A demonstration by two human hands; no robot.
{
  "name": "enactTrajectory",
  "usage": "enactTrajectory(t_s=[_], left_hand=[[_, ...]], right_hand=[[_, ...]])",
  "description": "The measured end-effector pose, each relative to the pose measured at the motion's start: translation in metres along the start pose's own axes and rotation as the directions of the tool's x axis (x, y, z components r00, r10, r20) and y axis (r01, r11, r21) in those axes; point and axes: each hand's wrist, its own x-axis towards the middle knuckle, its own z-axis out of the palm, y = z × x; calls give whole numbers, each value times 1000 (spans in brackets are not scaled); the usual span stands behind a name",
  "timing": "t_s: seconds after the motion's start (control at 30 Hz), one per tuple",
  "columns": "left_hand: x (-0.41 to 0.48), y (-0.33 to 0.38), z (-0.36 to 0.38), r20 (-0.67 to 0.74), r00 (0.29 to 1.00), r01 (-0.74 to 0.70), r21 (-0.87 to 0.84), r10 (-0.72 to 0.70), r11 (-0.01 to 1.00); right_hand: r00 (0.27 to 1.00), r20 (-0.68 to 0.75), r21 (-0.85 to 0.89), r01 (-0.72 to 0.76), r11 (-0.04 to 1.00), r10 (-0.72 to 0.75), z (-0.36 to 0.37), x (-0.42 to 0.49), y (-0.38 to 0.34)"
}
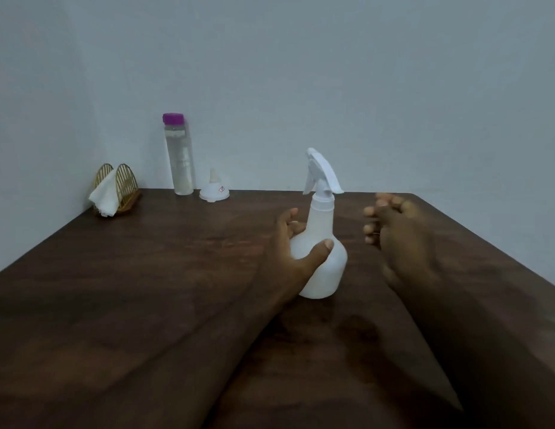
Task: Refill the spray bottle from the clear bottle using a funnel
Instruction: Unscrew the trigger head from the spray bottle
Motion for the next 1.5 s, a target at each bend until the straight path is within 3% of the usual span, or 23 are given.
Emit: enactTrajectory(t_s=[0.17, 0.3, 0.43, 0.63, 0.87, 1.1, 1.3, 1.43, 1.5], left_hand=[[1, 4, 7, -118, 992, -37, 82, 47, 996], [6, 4, 9, -176, 980, -64, 149, 90, 987], [1, 9, 7, -235, 968, -51, 161, 89, 986], [3, 12, 8, -241, 964, -85, 138, 116, 987], [12, 16, 13, -227, 970, -63, 122, 89, 991], [18, 7, -1, -119, 978, -159, 91, 169, 983], [15, 8, -1, -92, 984, -138, 143, 152, 980], [15, 10, 0, -92, 981, -156, 134, 169, 979], [16, 10, 1, -90, 980, -165, 126, 177, 978]], right_hand=[[945, 309, -69, 137, 988, -109, 20, -14, -3], [937, 312, -239, 236, 942, -156, 40, -21, -1], [919, 332, -275, 310, 910, -213, 40, -14, -3], [865, 489, -231, 248, 941, -108, 23, -5, -4], [914, 383, -146, 199, 969, -130, 40, -19, 13], [913, 356, -195, 281, 940, -200, 32, -21, 0], [934, 109, -269, 358, 894, -341, 22, -23, -6], [946, 213, -288, 301, 909, -245, 39, -32, -2], [930, 259, -379, 346, 858, -261, 47, -30, 2]])
